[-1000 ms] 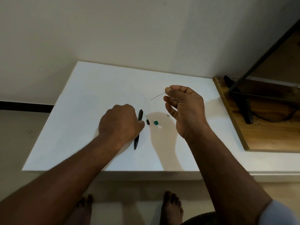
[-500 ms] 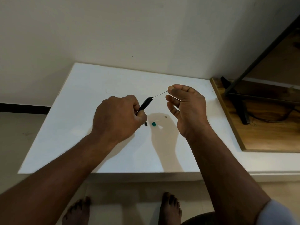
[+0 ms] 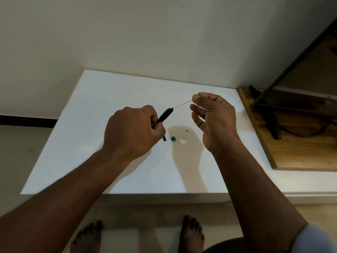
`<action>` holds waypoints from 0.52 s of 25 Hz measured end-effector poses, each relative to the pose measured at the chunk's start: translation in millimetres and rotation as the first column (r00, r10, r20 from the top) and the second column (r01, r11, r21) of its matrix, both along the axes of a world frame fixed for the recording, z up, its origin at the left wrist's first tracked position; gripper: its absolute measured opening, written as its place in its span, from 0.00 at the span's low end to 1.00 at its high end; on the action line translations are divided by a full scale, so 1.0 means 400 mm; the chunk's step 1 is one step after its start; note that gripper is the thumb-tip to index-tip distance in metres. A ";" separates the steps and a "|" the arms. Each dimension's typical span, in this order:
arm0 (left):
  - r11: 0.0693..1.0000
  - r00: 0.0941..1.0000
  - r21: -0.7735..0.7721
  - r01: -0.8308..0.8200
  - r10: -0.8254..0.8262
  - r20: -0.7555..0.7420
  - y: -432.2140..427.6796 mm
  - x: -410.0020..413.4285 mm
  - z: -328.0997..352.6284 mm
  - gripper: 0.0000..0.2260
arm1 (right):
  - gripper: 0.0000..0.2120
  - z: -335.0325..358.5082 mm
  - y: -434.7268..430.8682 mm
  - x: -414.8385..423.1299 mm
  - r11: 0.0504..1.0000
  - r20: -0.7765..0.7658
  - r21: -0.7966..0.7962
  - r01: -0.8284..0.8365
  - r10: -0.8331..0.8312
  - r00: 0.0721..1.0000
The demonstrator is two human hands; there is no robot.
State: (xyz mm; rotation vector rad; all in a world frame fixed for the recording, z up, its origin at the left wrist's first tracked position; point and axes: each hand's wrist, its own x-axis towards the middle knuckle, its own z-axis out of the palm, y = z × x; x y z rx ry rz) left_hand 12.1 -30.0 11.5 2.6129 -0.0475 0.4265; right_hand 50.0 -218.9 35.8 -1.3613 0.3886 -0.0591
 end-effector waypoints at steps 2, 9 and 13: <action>1.000 1.000 0.000 0.004 -0.004 0.002 0.001 0.001 -0.002 0.08 | 0.06 0.000 0.000 0.001 1.000 0.000 -0.006 -0.003 0.003 1.000; 1.000 1.000 -0.009 0.008 -0.008 0.002 -0.001 -0.003 0.000 0.08 | 0.06 -0.002 0.001 0.001 1.000 0.001 -0.009 -0.008 0.008 1.000; 1.000 1.000 -0.018 0.018 -0.018 0.004 0.000 -0.002 0.003 0.08 | 0.06 -0.002 0.002 0.001 1.000 0.000 -0.015 -0.006 0.006 1.000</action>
